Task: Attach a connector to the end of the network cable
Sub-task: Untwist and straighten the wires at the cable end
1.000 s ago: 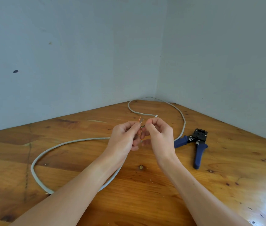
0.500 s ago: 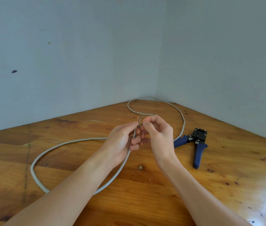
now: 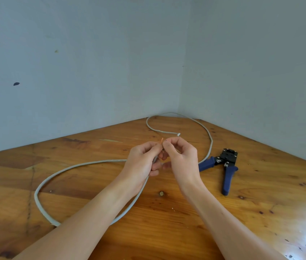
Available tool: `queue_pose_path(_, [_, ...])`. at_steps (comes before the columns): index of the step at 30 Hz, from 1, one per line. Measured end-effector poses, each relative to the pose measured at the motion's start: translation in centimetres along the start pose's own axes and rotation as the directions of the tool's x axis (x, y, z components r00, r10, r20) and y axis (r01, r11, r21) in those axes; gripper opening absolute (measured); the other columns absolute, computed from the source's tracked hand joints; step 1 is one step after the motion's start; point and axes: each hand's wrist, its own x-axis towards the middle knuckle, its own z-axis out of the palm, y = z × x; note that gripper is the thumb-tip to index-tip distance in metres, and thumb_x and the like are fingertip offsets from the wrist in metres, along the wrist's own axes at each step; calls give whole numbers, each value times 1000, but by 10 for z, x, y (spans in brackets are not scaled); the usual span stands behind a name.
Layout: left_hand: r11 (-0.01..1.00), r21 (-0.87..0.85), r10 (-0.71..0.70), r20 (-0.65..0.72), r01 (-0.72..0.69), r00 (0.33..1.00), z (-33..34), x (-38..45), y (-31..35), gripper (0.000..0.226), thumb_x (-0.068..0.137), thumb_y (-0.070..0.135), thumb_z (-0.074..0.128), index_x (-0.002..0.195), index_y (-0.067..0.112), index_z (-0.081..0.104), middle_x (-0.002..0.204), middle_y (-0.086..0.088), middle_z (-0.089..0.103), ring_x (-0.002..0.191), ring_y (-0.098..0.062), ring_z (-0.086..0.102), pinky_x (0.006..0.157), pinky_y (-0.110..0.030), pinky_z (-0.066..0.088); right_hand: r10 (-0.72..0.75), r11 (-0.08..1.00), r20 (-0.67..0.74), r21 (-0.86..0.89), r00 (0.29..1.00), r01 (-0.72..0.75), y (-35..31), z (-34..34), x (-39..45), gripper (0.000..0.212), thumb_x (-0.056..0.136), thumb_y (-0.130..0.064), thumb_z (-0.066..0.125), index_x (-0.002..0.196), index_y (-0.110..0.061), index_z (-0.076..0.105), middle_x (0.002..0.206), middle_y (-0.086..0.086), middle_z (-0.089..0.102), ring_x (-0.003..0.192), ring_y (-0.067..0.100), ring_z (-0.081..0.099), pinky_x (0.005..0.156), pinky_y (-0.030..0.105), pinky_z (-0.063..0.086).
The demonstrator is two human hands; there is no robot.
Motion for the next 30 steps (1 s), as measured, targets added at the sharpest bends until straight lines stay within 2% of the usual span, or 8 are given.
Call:
queue_pose_path(3, [1000,-6,23,-41,-24,999,0,0,-2,21,99,16,59,96,-1,71,67,-1,60,51,-12,41,43,-23,33,-17,1000,-16,-18,1000,17,2,0,1,12,97,-13,61,90,-10,70,64,-6,66,64,6,64,55,25,55])
queue_pose_path(5, [999,-14,32,-52,-33,998,0,0,-3,19,98,13,61,95,-2,72,67,-2,60,51,-13,42,43,-23,34,-18,1000,-23,-24,1000,17,3,0,1,12,97,-14,61,90,-11,71,64,-7,67,63,5,64,55,22,53])
queue_pose_path(12, [998,-6,68,-41,-68,997,0,-2,-3,16,96,12,63,90,1,73,66,-2,63,52,-15,40,44,-25,33,-15,1000,-38,-27,999,14,5,-1,2,12,98,-16,62,94,-11,71,65,-6,67,63,4,64,57,23,55])
queue_pose_path(19, [990,105,105,-77,-97,991,0,-2,-2,19,94,19,65,80,20,76,62,6,63,47,-11,43,42,-21,36,18,999,21,47,1000,-19,2,-1,2,12,98,-13,60,96,-6,70,67,-1,66,65,8,64,55,27,55])
queue_pose_path(27, [995,86,65,-112,-55,992,1,-2,-3,19,95,23,64,81,18,75,67,0,58,49,-11,45,43,-21,38,-44,999,-18,-7,999,44,4,-1,2,9,95,-12,63,90,-12,70,67,-4,69,64,8,65,55,24,55])
queue_pose_path(30, [980,172,119,-121,-97,985,0,-2,-2,18,94,24,65,79,20,75,65,5,61,48,-6,47,43,-18,36,-51,998,-19,-23,999,50,4,-2,2,8,95,-12,64,90,-12,71,69,-6,69,64,5,63,56,24,55])
